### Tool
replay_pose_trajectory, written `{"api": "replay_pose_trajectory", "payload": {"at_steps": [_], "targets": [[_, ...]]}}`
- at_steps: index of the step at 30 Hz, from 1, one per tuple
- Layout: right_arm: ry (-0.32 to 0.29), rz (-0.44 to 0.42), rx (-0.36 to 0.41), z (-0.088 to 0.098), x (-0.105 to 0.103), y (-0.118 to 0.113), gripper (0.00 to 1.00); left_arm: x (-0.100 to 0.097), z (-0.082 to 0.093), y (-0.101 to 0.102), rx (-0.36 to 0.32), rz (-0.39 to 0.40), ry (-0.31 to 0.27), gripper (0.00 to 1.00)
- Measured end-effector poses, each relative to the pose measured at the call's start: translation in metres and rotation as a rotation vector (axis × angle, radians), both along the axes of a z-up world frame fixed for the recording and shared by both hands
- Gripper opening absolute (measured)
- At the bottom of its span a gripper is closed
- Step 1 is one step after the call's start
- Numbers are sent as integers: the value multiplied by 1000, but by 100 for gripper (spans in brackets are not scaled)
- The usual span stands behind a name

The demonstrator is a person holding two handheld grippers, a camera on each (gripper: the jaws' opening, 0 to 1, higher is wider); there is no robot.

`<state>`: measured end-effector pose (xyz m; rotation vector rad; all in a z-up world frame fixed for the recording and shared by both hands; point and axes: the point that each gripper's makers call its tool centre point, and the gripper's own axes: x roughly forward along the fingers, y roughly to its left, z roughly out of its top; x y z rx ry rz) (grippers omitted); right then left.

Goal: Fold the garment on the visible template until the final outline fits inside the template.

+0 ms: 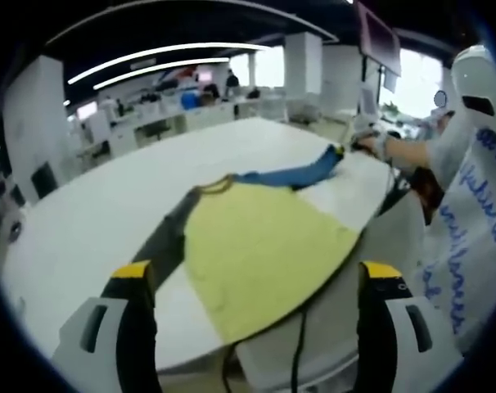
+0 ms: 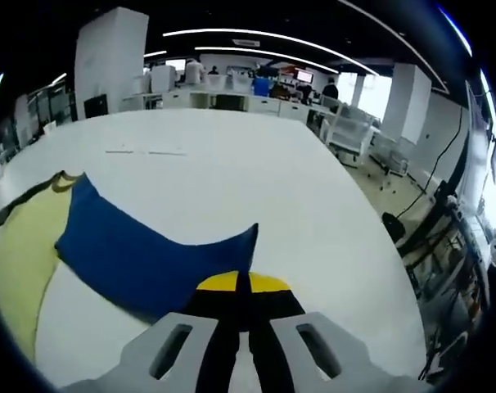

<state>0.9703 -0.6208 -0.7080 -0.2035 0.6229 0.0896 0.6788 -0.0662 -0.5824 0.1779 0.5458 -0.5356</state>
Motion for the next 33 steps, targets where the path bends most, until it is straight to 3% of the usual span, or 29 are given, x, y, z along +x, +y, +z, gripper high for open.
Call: {"api": "replay_pose_trajectory", "payload": {"at_steps": [5,9,16,33], "targets": [[-20,44,-47,15,6,13,2,0,1,2,-3,3,-9,100],[-46,72,-38,29,12,28,2,-1,1,2,-11,2,-13,100],[-71,120,-33,40,21,53,2,-6,7,4,-14,0,-35,100],[-121,248,-2,63,39,126,2,-10,2,16,-31,39,-35,100]]}}
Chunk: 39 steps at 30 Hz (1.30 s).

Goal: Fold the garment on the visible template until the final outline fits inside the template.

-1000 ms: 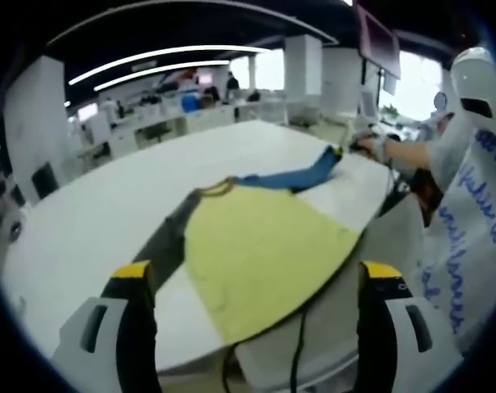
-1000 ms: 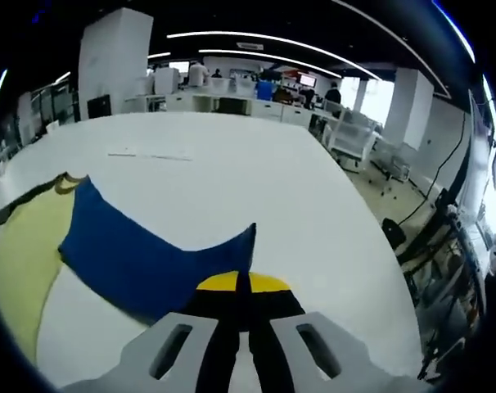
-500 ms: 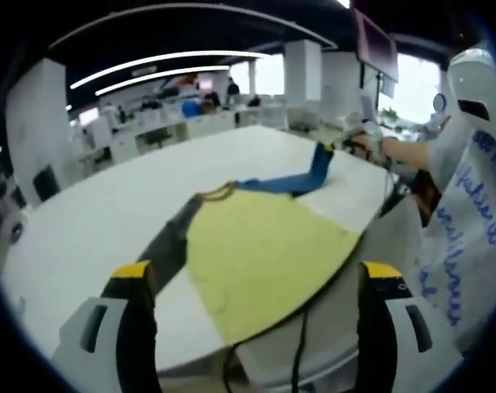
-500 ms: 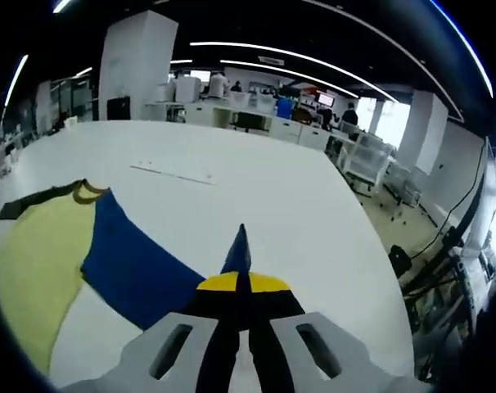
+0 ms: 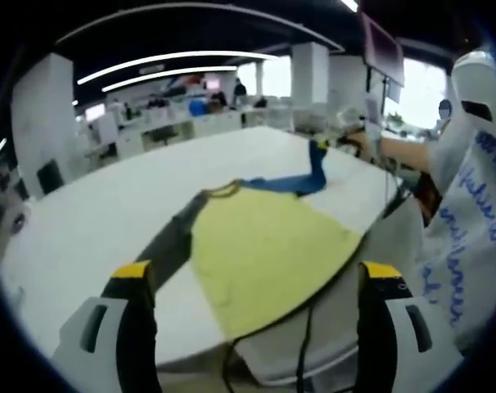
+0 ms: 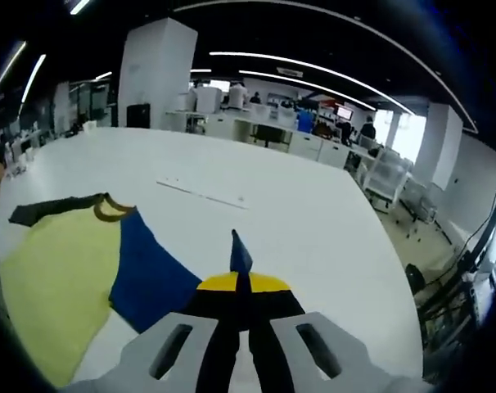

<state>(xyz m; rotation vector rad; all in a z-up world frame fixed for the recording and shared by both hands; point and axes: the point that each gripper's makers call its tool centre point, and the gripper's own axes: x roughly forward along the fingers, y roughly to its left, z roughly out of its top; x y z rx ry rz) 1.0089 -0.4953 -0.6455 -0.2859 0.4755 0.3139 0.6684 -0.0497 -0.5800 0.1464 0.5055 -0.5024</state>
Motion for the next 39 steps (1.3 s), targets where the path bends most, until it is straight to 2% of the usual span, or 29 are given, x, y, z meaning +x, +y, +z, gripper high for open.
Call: {"api": "replay_pose_trajectory", "payload": {"at_steps": [2,3,7,16,28,39], "targets": [[-4,10,4,3,0,7,2,0,0,1,-2,3,-1,100],[-8,25,8,6,-3,19,2,0,0,1,-3,3,-2,100],[-16,66,5,11,-3,42,2,-1,-3,2,4,8,8,100],[-28,132,13,21,-1,84,2,-2,-1,3,3,12,7,100],[-46,221,27,34,14,120,2,-3,1,3,5,14,8,100],[-60,277,41,40,13,148,2,-7,1,8,-2,37,4,100]]}}
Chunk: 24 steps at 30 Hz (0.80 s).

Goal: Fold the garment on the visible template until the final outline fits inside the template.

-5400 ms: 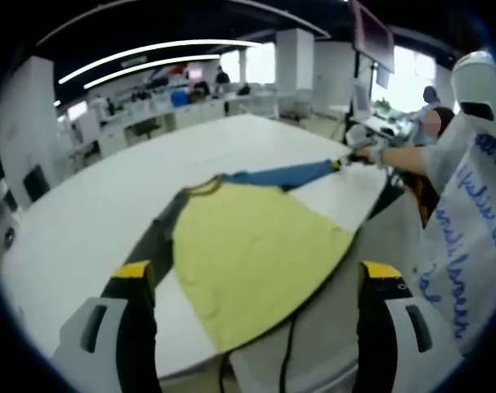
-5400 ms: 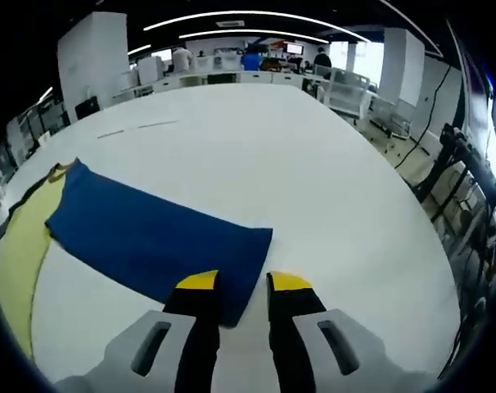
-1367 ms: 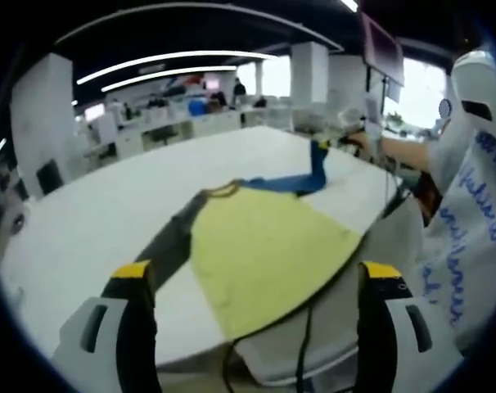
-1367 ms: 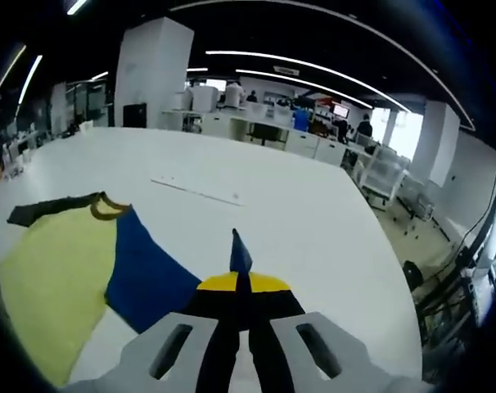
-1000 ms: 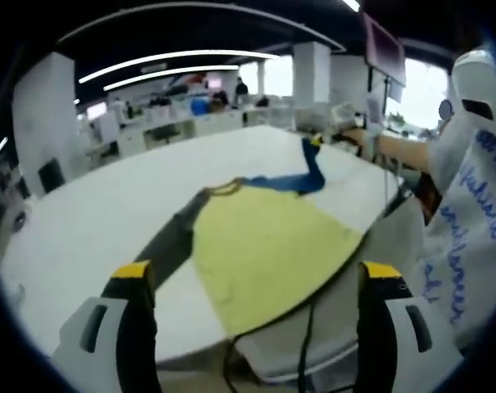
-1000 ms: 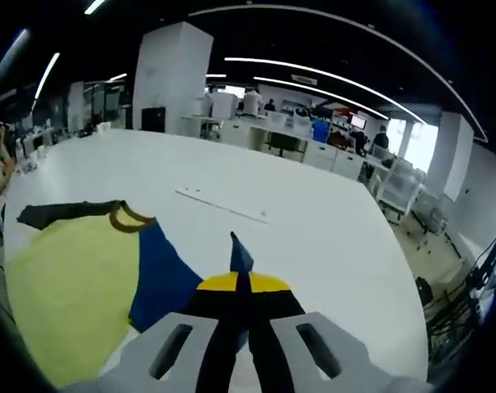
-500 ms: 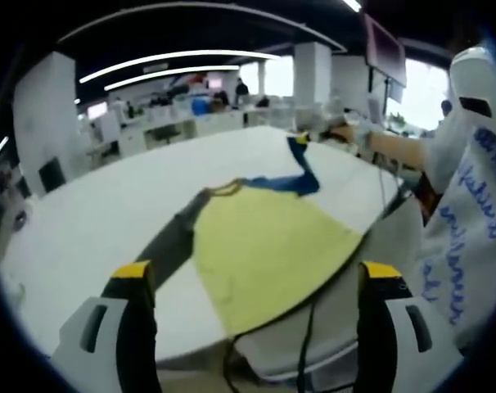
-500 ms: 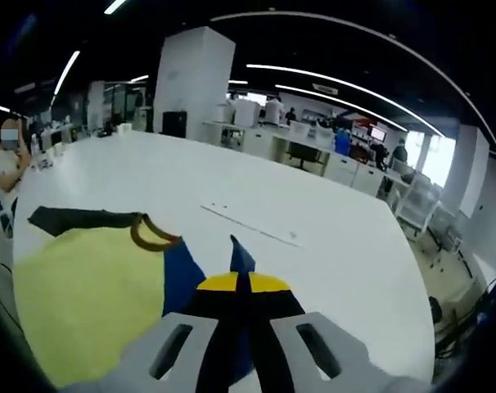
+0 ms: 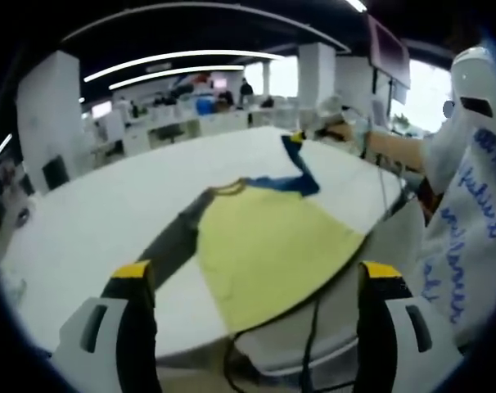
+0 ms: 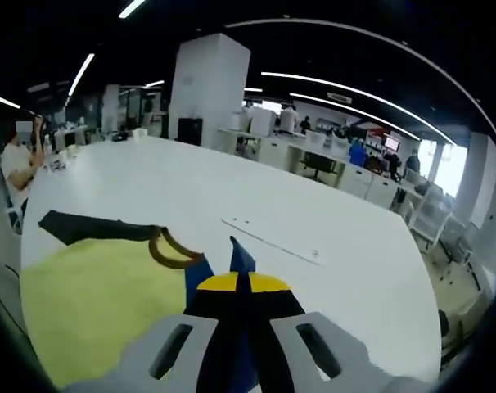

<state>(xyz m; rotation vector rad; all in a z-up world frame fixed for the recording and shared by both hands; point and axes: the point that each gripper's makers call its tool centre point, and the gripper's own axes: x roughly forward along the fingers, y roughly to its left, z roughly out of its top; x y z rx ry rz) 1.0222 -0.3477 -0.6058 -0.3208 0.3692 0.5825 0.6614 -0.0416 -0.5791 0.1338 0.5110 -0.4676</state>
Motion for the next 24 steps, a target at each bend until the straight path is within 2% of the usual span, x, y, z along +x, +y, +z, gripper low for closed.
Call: {"api": "replay_pose_trajectory", "payload": {"at_steps": [24], "targets": [[-21,75,27,10,2,44,2,-2,-3,5,-2,17,9,99]]}}
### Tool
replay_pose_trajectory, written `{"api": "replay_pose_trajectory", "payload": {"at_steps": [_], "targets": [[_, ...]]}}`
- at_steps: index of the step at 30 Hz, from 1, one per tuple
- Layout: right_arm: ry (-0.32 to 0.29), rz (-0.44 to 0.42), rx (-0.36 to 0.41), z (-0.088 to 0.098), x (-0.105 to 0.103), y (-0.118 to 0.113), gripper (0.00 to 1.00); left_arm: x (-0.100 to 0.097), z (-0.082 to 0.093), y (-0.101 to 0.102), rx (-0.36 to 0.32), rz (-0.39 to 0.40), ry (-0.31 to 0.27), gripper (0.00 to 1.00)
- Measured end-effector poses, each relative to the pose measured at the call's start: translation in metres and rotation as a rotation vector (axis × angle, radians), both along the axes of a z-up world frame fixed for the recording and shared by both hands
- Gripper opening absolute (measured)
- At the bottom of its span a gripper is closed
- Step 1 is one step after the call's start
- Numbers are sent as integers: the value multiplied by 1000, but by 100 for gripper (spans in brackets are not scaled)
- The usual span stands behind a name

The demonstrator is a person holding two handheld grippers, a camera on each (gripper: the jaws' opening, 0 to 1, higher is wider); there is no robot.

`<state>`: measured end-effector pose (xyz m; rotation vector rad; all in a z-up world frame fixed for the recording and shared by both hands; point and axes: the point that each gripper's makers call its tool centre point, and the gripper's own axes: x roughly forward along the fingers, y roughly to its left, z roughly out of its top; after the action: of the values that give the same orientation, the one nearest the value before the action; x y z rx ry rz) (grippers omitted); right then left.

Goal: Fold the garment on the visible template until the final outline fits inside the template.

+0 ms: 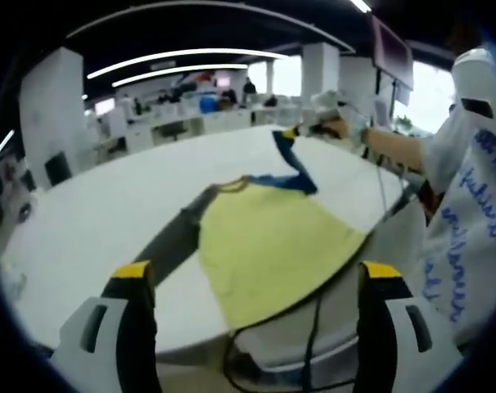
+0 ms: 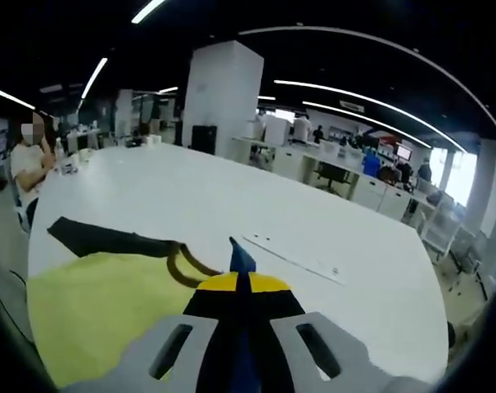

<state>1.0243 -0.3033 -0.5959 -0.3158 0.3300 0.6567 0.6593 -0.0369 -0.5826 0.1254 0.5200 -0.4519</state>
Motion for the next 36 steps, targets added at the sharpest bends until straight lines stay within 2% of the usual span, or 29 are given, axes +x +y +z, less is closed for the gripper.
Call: {"api": "replay_pose_trajectory", "payload": {"at_steps": [15,23,27,36], "targets": [[8,52,23,1,4,31,2,-3,-3,2,-3,8,15,99],[12,80,39,3,2,49,2,-3,-3,3,-5,8,17,99],[11,94,44,5,-8,58,2,-3,-2,2,-5,6,13,99],[7,139,42,9,-8,85,2,-4,-4,3,-8,6,18,99]]}}
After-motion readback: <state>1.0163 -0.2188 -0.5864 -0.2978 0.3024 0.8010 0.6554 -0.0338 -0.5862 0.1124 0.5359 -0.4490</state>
